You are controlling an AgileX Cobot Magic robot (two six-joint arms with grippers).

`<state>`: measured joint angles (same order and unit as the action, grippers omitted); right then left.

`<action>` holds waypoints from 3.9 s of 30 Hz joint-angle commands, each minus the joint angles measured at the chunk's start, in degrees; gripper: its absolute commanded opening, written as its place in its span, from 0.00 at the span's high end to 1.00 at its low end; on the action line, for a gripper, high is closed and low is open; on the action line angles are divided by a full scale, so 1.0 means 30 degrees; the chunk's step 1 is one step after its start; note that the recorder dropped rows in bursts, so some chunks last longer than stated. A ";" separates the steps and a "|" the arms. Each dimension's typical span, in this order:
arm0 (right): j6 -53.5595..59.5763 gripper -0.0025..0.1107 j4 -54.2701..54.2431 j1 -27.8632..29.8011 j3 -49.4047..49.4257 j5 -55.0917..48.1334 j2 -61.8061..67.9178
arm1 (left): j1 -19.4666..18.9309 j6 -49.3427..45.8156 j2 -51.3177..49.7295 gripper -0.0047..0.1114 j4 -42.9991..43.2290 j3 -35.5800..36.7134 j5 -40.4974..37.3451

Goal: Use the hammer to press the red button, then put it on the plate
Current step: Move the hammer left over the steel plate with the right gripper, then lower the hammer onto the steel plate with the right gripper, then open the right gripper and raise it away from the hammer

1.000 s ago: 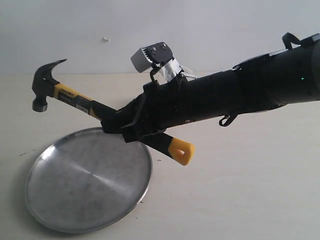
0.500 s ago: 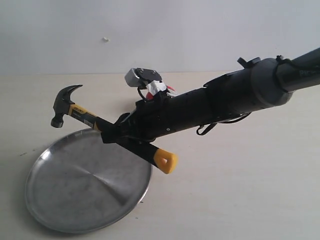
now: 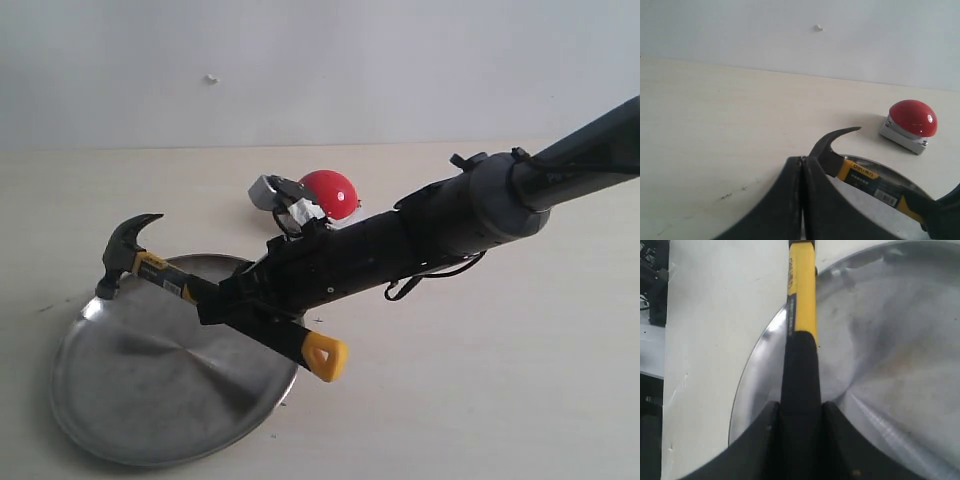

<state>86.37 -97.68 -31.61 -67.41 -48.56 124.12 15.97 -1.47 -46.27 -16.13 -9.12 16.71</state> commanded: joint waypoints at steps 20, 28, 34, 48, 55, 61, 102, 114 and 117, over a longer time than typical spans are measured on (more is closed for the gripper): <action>0.2502 0.98 -0.0757 0.0088 -0.0326 -0.0678 0.0637 | -0.0017 0.0054 0.0111 0.96 0.0057 0.0086 0.0150; 0.2502 0.98 -0.0757 0.0088 -0.0326 -0.0232 0.0637 | -0.0017 0.0054 0.0111 0.96 0.0057 0.0086 0.0150; 0.2181 0.98 -0.0757 0.0088 -0.0326 -0.0186 0.0637 | -0.0017 0.0054 0.0111 0.96 0.0057 0.0086 0.0150; 0.1580 0.97 -0.0757 0.0088 -0.0326 0.0512 0.0637 | -0.0017 0.0054 0.0111 0.96 0.0057 0.0086 0.0150; 0.1461 0.78 -0.0757 0.0088 -0.0326 0.0602 0.0637 | -0.0017 0.0054 0.0111 0.96 0.0057 0.0086 0.0150; 0.1461 0.61 -0.0757 0.0088 -0.0326 0.0767 0.0637 | -0.0017 0.0054 0.0111 0.96 0.0057 0.0086 0.0150; -0.5855 0.98 0.8515 0.0114 0.7510 1.7307 -1.5763 | -0.0017 0.0054 0.0111 0.96 0.0057 0.0086 0.0150; -0.5862 0.98 0.7517 0.0114 1.0481 1.7659 -2.1198 | -0.0017 0.0054 0.0111 0.96 0.0057 0.0086 0.0150; -0.5862 0.98 0.7517 0.0114 1.0481 1.7659 -2.1504 | -0.0017 0.0054 0.0111 0.96 0.0057 0.0086 0.0150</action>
<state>68.78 -75.05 -31.29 -36.22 4.21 60.68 15.97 -1.47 -46.27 -16.13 -9.12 16.71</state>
